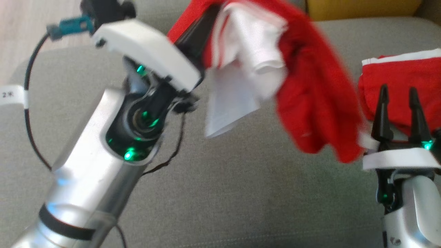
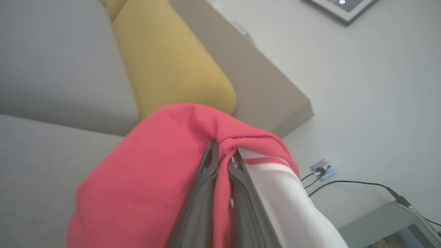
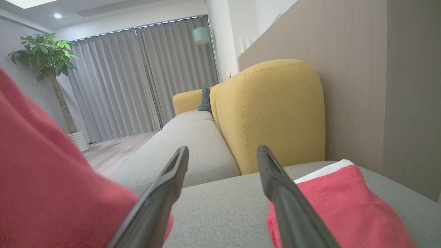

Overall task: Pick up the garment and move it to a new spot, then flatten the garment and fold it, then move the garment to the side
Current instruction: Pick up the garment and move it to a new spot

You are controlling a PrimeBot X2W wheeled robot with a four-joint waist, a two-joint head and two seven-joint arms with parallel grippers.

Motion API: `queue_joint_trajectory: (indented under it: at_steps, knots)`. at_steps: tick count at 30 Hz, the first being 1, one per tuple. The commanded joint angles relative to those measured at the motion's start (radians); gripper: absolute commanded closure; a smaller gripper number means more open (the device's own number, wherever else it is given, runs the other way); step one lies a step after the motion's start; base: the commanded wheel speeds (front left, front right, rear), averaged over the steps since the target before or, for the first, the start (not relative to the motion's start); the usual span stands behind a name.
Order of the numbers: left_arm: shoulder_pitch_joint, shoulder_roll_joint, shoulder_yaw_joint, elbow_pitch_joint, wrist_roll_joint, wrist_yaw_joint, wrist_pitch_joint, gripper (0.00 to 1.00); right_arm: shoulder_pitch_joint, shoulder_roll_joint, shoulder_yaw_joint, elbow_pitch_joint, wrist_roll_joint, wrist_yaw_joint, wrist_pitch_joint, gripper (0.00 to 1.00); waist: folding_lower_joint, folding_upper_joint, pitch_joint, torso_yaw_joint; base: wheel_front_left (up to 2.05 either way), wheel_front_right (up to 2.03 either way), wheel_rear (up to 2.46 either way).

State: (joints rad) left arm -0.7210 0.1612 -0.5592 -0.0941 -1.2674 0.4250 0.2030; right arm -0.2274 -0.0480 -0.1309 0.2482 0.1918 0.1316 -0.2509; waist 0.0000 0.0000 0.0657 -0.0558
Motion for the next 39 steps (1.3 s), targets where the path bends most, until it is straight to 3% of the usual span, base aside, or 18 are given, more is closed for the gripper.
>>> queue_joint_trajectory:
  at_steps: [1,6,9,18,19,20,21,32,39]
  knots:
    - [-0.011,0.054,0.048,0.010,0.000,0.000,0.013,1.00,-0.056,-0.002,0.032,-0.035,-0.010,-0.001,-0.011,0.00,0.0000,0.0000,0.026,-0.004,0.00,0.00,0.00]
    - [0.030,0.141,0.056,0.209,0.020,-0.038,0.016,1.00,-0.097,-0.002,0.074,-0.029,-0.012,-0.001,-0.011,0.00,0.0000,0.0000,0.091,-0.023,0.00,0.00,0.00]
    - [0.018,0.188,0.055,0.354,0.043,-0.082,0.012,1.00,-0.129,-0.002,0.104,-0.025,-0.010,-0.001,-0.011,0.00,0.0000,0.0000,0.134,-0.043,0.00,0.00,0.00]
    - [-0.107,0.237,0.078,0.727,0.066,-0.209,-0.011,1.00,-0.191,-0.002,0.177,-0.007,-0.007,-0.001,-0.011,0.00,0.0000,0.0000,0.237,-0.089,0.00,0.00,0.00]
    - [-0.123,0.242,0.068,0.756,0.078,-0.220,-0.013,0.70,-0.195,-0.002,0.183,-0.004,-0.007,-0.001,-0.011,0.00,0.0000,0.0000,0.245,-0.090,0.00,0.00,0.00]
    - [-0.139,0.247,0.058,0.782,0.095,-0.231,-0.020,0.25,-0.200,-0.002,0.189,-0.001,-0.008,-0.001,-0.011,0.00,0.0000,0.0000,0.252,-0.090,0.00,0.00,0.00]
    - [-0.157,0.251,0.052,0.808,0.111,-0.238,-0.036,0.00,-0.204,-0.002,0.193,0.001,-0.008,-0.001,-0.011,0.00,0.0000,0.0000,0.258,-0.089,0.00,0.00,0.00]
    - [-0.297,0.253,0.030,0.983,0.233,-0.315,-0.294,0.00,-0.215,-0.002,0.221,0.038,-0.020,-0.001,-0.011,0.00,0.0000,0.0000,0.227,-0.019,0.00,0.00,0.00]
    - [-0.267,0.245,0.029,0.953,0.258,-0.427,-0.433,0.00,-0.170,-0.002,0.223,0.062,-0.033,-0.001,-0.011,0.00,0.0000,0.0000,0.145,0.063,0.00,0.00,0.00]
